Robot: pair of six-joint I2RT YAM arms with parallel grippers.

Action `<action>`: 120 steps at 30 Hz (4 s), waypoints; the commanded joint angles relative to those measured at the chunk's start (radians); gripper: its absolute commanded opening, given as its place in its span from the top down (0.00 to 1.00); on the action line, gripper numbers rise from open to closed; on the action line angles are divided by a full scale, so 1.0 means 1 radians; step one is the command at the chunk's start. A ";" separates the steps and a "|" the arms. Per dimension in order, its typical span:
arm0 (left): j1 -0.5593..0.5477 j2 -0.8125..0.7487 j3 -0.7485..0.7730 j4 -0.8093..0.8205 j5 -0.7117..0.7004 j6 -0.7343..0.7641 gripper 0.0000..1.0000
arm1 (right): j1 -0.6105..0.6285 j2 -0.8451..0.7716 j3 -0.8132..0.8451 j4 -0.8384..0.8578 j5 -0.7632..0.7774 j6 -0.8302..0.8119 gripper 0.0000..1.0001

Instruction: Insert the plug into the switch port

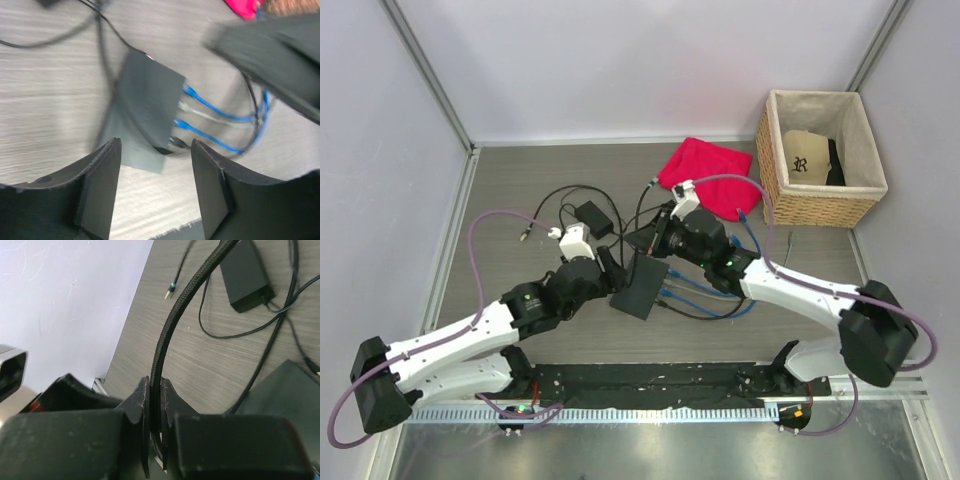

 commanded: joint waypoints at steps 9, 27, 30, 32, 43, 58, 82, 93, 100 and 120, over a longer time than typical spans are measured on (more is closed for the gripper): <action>0.153 0.267 0.078 0.030 -0.033 0.002 0.32 | -0.001 -0.242 -0.069 -0.168 0.090 -0.088 0.99; 0.250 0.821 0.355 0.079 0.004 -0.001 0.50 | -0.001 -0.379 -0.124 -0.233 0.123 -0.119 0.99; 0.268 0.846 0.375 0.116 0.042 0.011 0.60 | -0.001 -0.392 -0.127 -0.243 0.123 -0.125 0.99; 0.274 0.866 0.407 0.120 0.062 0.034 0.67 | -0.001 -0.405 -0.127 -0.257 0.130 -0.133 0.99; 0.270 0.757 0.577 0.113 0.343 0.063 1.00 | -0.001 -0.520 -0.127 -0.320 0.256 -0.192 0.99; 0.135 0.659 0.993 0.197 0.813 0.080 0.99 | -0.001 -0.759 -0.214 -0.340 0.446 -0.275 0.99; 0.168 0.443 0.694 -0.088 0.072 0.370 0.34 | -0.001 -0.723 -0.191 -0.601 0.539 -0.369 0.99; 0.171 0.114 0.172 0.145 0.260 0.275 0.09 | -0.001 -0.512 -0.240 -0.446 -0.196 -0.686 0.99; 0.171 0.097 0.042 0.364 0.354 0.185 0.08 | -0.001 -0.428 -0.245 -0.426 -0.388 -0.809 0.99; 0.282 0.270 0.197 0.199 0.294 -0.027 0.27 | 0.008 -0.336 -0.231 -0.441 -0.405 -0.909 0.99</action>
